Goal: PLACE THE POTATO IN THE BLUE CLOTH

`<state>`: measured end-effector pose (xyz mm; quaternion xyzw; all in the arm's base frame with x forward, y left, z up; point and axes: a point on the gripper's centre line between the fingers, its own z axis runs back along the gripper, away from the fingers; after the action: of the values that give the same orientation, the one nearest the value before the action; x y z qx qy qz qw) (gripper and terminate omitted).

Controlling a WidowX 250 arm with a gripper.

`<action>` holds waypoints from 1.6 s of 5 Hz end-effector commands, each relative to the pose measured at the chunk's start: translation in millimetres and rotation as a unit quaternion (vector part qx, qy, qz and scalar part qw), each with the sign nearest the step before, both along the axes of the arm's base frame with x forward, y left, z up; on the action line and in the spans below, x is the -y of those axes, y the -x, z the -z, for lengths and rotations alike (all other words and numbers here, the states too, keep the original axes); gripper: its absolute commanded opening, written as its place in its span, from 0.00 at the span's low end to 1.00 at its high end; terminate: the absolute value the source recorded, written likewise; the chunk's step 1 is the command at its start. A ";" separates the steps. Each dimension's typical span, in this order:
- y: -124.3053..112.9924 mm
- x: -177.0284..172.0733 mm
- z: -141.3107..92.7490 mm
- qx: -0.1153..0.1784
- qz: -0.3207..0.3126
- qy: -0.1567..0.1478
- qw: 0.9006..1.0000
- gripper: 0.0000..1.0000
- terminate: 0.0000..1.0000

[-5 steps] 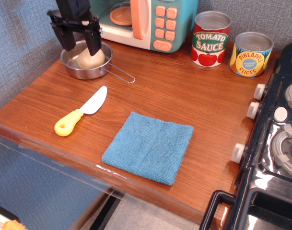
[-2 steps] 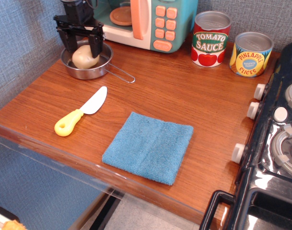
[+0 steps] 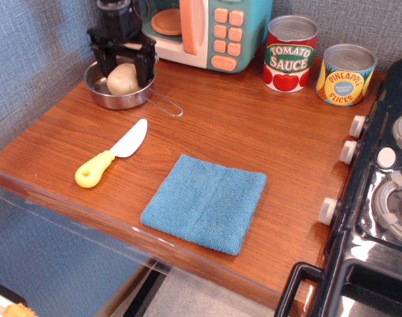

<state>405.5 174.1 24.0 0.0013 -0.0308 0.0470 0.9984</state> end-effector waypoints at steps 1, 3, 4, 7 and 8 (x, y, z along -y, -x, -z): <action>-2.3 -5.2 -10.5 0.007 -0.008 -0.016 1.000 1.00 0.00; -2.3 -6.2 -36.3 0.041 -0.013 -0.018 0.999 0.00 0.00; -2.1 1.5 -75.1 0.088 -0.020 -0.017 0.996 0.00 0.00; 75.4 94.0 -87.1 0.067 0.006 -0.002 0.998 0.00 0.00; 104.7 133.9 -69.7 0.037 0.033 0.003 0.999 0.00 0.00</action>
<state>297.3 35.7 72.6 -0.0098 -0.0400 0.0125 0.9991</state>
